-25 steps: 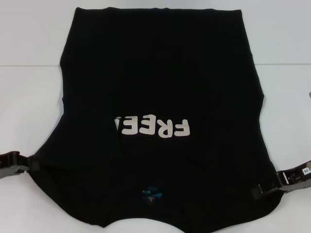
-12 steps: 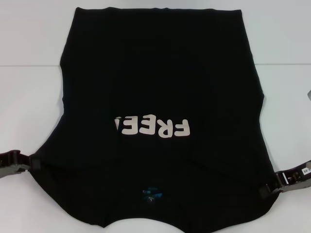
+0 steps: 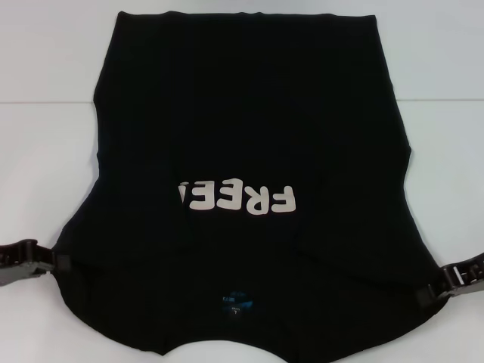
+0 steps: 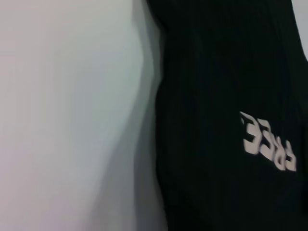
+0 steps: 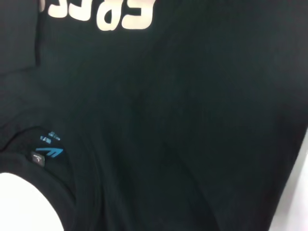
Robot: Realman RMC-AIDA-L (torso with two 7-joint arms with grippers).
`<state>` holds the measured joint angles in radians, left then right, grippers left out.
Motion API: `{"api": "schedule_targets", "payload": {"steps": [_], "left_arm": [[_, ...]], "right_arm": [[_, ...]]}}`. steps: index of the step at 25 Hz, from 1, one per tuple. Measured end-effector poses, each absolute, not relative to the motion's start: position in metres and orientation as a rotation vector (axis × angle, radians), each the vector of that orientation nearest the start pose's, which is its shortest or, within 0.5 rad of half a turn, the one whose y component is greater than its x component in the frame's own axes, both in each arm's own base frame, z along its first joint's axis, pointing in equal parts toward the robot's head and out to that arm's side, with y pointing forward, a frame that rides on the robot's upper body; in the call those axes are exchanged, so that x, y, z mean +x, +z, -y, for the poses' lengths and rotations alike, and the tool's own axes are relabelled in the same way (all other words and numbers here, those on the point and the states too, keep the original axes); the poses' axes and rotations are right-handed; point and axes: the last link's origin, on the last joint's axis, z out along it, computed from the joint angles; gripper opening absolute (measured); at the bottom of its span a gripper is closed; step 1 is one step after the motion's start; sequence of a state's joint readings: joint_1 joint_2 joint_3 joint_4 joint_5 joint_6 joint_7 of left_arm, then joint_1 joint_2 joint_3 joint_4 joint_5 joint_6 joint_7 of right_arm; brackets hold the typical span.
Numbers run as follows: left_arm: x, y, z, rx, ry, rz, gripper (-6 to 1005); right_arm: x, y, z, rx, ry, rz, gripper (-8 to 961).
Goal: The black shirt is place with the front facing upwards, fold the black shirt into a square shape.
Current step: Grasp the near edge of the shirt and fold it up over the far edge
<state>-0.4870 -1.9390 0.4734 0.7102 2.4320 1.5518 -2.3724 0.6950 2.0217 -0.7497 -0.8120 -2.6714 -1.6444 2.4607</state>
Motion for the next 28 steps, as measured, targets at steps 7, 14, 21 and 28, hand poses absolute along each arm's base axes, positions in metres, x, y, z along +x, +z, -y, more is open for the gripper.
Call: {"api": "schedule_targets", "payload": {"steps": [7, 14, 21, 28], "left_arm": [[-0.351, 0.073, -0.297, -2.100, -0.395, 2.074, 23], [-0.341, 0.068, -0.274, -2.201, -0.425, 2.206, 23], [-0.333, 0.052, -0.249, -2.349, -0.341, 2.329, 23], [-0.331, 0.041, -0.232, -2.422, -0.260, 2.402, 23]], "right_arm": [[0.285, 0.053, -0.341, -2.443, -0.251, -1.756, 35], [0.288, 0.069, -0.325, -2.557, -0.299, -1.748, 35], [0.291, 0.069, -0.303, -2.696, -0.377, -1.738, 34], [0.302, 0.065, -0.289, -2.722, -0.454, -1.753, 34]]}}
